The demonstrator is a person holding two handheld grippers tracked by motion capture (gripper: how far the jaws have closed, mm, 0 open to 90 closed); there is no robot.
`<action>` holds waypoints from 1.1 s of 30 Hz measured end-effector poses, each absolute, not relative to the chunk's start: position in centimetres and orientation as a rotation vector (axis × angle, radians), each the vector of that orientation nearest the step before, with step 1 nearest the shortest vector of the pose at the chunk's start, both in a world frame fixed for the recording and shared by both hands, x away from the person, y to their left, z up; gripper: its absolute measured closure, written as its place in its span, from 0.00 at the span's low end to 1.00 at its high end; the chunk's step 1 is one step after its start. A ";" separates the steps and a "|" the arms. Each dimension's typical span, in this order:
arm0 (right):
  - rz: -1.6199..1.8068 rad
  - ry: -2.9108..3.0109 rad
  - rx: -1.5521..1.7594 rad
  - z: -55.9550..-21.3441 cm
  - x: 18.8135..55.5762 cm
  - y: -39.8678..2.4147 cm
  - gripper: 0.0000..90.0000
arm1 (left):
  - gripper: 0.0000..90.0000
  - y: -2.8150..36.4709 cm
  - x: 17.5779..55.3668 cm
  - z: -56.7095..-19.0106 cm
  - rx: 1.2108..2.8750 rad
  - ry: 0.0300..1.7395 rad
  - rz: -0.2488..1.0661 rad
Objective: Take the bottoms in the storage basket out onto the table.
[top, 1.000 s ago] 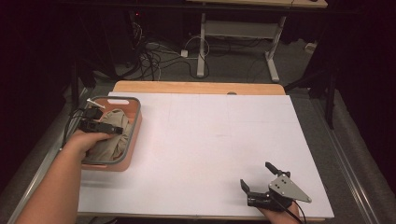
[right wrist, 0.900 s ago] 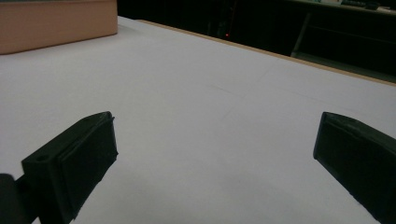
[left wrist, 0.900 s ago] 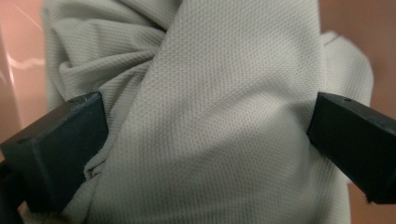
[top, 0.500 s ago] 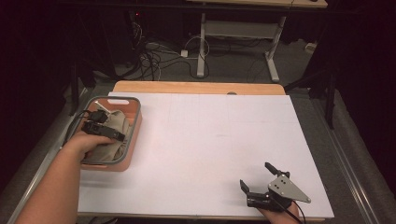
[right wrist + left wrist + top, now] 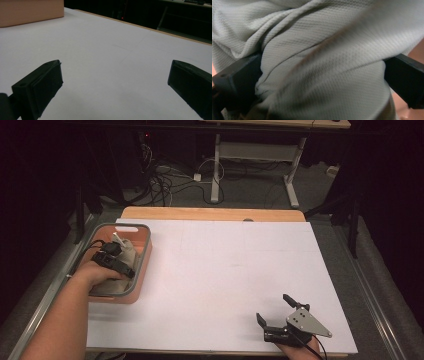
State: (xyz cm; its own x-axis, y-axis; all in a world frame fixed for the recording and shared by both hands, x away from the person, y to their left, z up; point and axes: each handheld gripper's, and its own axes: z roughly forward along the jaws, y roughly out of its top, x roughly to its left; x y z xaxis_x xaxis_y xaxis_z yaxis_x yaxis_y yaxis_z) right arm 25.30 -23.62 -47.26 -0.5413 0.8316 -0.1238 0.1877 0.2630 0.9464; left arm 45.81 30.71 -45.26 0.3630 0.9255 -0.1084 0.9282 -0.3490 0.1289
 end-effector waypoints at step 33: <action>1.289 1.907 0.920 -47.4 25.3 -23.3 0.01 | 0.43 31.1 44.8 -44.8 2.420 1.524 0.069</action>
